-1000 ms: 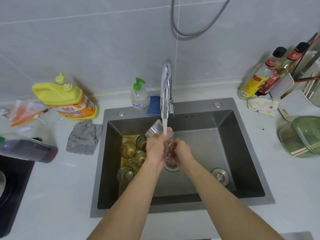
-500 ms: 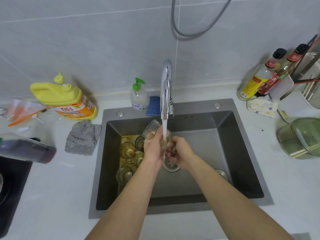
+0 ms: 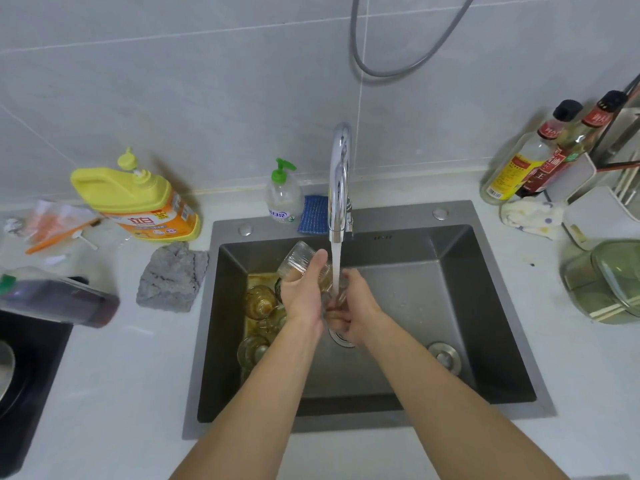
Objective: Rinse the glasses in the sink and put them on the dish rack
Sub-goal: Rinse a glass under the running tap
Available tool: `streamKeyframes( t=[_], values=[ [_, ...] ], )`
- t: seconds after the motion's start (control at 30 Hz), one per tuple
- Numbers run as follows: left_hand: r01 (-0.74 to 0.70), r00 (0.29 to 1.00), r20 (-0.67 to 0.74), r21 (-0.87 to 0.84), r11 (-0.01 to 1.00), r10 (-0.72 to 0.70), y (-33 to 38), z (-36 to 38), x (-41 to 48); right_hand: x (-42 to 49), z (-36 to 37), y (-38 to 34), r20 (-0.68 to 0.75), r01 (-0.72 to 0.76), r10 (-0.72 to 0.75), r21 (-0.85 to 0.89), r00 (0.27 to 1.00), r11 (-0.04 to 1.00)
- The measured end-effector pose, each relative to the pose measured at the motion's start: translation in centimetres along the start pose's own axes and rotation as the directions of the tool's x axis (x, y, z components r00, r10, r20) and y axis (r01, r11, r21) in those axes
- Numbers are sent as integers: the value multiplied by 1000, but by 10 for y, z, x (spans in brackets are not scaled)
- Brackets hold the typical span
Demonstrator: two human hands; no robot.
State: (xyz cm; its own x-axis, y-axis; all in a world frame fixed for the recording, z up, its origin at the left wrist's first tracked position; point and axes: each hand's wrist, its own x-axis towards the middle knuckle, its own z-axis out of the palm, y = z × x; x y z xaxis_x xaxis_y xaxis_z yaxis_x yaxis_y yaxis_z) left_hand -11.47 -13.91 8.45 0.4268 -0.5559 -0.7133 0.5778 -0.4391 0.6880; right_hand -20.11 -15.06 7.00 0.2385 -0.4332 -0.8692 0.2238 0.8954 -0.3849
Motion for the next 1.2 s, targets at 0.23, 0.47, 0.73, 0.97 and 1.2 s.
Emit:
streamKeyframes(
  t=[0.23,0.47,0.73,0.97,1.2],
  values=[
    [-66,984,-162,49,997,73,5,-3,11,1,24,14,-63,284,-282,12,957,959],
    [-315,944,4,311,897,330,0,-7,9,4,11,12,-129,207,-224,-130,966,970],
    [-265,964,62,289,920,258,-2,-1,10,6,-5,11,-55,271,-322,-417,945,867],
    [-173,942,329,301,938,68,-6,-7,9,-6,-29,14,133,253,-215,-465,968,848],
    [-157,975,210,400,903,77,-14,5,-5,-17,-15,-6,75,398,-413,-464,908,791]
  ],
)
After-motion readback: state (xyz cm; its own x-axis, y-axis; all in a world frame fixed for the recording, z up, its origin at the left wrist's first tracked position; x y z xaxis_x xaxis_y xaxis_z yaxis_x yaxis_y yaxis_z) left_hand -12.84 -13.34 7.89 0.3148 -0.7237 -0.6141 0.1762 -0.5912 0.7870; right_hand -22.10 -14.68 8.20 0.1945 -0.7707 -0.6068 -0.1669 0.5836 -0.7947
